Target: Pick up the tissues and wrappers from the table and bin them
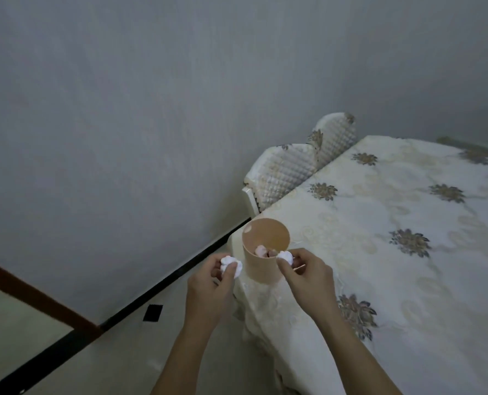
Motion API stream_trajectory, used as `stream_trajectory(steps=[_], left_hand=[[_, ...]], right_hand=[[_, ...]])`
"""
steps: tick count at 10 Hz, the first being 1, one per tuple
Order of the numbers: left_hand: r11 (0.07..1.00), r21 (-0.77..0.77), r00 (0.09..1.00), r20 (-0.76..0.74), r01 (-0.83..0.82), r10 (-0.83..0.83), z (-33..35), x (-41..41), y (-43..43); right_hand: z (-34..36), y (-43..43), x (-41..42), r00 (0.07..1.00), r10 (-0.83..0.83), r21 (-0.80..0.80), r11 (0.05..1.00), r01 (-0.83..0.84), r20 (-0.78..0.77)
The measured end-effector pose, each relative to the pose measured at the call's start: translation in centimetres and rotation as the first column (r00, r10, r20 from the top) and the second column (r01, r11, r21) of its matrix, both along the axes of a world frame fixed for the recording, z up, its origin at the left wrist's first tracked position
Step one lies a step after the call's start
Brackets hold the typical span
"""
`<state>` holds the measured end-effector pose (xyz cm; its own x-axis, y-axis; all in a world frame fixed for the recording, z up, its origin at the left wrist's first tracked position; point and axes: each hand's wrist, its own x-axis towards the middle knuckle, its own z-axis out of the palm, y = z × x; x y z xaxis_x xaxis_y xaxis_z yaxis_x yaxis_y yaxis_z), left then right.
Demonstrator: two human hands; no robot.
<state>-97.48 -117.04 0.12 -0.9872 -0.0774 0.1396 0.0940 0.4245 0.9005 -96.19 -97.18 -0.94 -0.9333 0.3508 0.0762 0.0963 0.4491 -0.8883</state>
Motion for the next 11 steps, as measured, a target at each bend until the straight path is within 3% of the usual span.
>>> stream_trajectory(steps=[2,3,7,9,10,11], left_hand=[[0.989,-0.101,0.992,-0.057,0.104,-0.110,1.5,-4.2,2.2],[0.962,-0.237,0.976,-0.134,0.139,-0.174,2.1,-7.3,2.2],[0.729,-0.676,0.910,-0.229,0.106,-0.345,0.4,-15.5,3.2],[0.522,-0.815,0.912,0.019,0.252,-0.411,0.0,-17.3,3.6],[0.523,-0.789,0.892,0.067,0.322,-0.448,0.0,-17.6,3.6],[0.527,-0.801,0.883,0.004,0.284,-0.470,-0.2,-18.0,3.5]], right_hand=[[1.0,0.9,-3.4,0.999,-0.046,0.033,0.998,0.046,-0.006],[1.8,0.8,-5.7,0.999,-0.043,0.135,0.990,0.044,-0.011],[2.0,-0.5,-11.7,0.997,-0.033,0.483,0.875,-0.004,0.068],[1.6,-0.9,-13.0,0.991,-0.029,0.598,0.800,-0.057,0.134],[1.6,-0.4,-12.7,0.978,-0.001,0.653,0.744,-0.140,0.210],[1.2,0.4,-12.9,0.988,-0.020,0.693,0.716,-0.091,0.150]])
